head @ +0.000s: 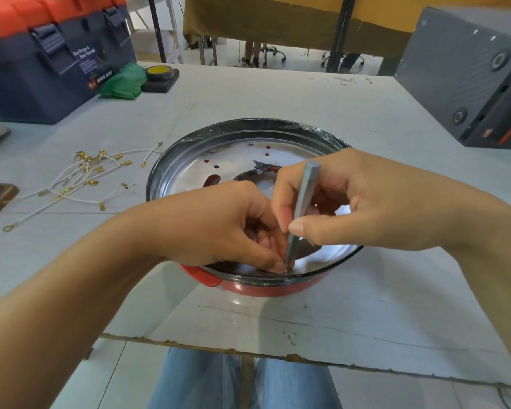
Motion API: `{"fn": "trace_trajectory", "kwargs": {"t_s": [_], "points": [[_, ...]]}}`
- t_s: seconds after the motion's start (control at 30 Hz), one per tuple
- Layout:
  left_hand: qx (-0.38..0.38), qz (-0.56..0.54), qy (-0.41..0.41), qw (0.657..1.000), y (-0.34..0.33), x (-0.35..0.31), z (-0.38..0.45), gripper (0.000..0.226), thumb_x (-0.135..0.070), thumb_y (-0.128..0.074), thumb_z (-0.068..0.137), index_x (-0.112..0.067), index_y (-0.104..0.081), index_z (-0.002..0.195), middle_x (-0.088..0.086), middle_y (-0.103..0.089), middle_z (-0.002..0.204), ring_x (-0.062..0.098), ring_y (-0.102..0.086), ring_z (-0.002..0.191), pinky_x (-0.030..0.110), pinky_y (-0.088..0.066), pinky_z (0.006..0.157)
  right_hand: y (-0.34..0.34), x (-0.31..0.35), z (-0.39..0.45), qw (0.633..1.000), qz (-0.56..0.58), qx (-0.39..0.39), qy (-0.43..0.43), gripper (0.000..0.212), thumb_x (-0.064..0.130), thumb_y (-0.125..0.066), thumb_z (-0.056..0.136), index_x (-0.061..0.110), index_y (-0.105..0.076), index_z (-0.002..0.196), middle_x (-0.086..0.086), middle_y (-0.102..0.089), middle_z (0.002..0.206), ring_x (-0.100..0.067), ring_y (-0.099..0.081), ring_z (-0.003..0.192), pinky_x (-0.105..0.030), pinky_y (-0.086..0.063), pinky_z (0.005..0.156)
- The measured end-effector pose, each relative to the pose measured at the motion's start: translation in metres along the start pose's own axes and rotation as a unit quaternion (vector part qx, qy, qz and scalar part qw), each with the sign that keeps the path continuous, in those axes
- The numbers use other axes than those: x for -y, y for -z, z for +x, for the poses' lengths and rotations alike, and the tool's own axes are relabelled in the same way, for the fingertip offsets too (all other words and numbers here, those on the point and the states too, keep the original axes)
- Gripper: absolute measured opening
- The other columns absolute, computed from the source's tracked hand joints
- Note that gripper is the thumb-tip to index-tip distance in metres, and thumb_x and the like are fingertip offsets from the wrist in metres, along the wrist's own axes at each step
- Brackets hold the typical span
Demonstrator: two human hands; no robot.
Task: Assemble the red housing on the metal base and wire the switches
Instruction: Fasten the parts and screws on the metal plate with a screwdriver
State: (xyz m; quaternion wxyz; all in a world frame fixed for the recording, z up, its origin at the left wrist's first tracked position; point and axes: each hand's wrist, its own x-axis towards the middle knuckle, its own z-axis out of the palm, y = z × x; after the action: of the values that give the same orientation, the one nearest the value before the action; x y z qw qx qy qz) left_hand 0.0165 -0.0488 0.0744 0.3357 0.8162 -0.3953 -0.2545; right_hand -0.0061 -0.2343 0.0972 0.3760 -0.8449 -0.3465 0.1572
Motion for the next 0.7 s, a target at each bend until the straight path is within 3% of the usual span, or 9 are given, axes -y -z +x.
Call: {"fn": "trace_trajectory", "kwargs": {"t_s": [0.2, 0.33, 0.5, 0.7], "points": [[0.000, 0.003, 0.000, 1.000, 0.000, 0.000, 0.000, 0.017, -0.015, -0.072, 0.078, -0.029, -0.066, 0.070, -0.014, -0.060, 0.061, 0.003, -0.055, 0.058, 0.010, -0.043, 0.060, 0.006, 0.004, 0.002, 0.999, -0.018, 0.044, -0.013, 0.015, 0.012, -0.060, 0.082, 0.026, -0.063, 0.076, 0.011, -0.062, 0.067, 0.000, -0.054, 0.058, -0.007, -0.041, 0.055], [0.001, -0.016, -0.004, 1.000, 0.000, -0.001, 0.000, 0.029, -0.011, -0.073, 0.078, -0.033, -0.062, 0.064, -0.017, -0.058, 0.057, -0.001, -0.054, 0.055, 0.006, -0.040, 0.058, 0.017, 0.009, 0.003, 0.996, -0.038, 0.076, -0.025, 0.009, 0.015, -0.065, 0.083, 0.023, -0.069, 0.081, 0.005, -0.070, 0.072, -0.003, -0.061, 0.061, -0.023, -0.050, 0.054], [0.006, -0.026, 0.008, 1.000, -0.001, 0.000, 0.001, 0.023, -0.011, -0.073, 0.078, -0.031, -0.066, 0.069, -0.017, -0.061, 0.060, -0.001, -0.057, 0.057, 0.006, -0.042, 0.060, 0.029, 0.021, 0.010, 0.991, -0.094, 0.095, -0.026, 0.004, 0.020, -0.073, 0.076, 0.022, -0.075, 0.079, 0.007, -0.070, 0.066, 0.002, -0.058, 0.050, -0.005, -0.040, 0.046], [0.000, -0.013, 0.014, 1.000, -0.001, 0.000, 0.000, 0.019, -0.015, -0.074, 0.078, -0.030, -0.066, 0.069, -0.013, -0.062, 0.061, 0.000, -0.056, 0.058, 0.011, -0.043, 0.062, 0.029, 0.034, 0.019, 0.974, -0.190, 0.112, -0.043, 0.003, 0.028, -0.070, 0.073, 0.026, -0.073, 0.072, 0.016, -0.066, 0.055, 0.002, -0.063, 0.050, -0.009, -0.048, 0.052]]}}
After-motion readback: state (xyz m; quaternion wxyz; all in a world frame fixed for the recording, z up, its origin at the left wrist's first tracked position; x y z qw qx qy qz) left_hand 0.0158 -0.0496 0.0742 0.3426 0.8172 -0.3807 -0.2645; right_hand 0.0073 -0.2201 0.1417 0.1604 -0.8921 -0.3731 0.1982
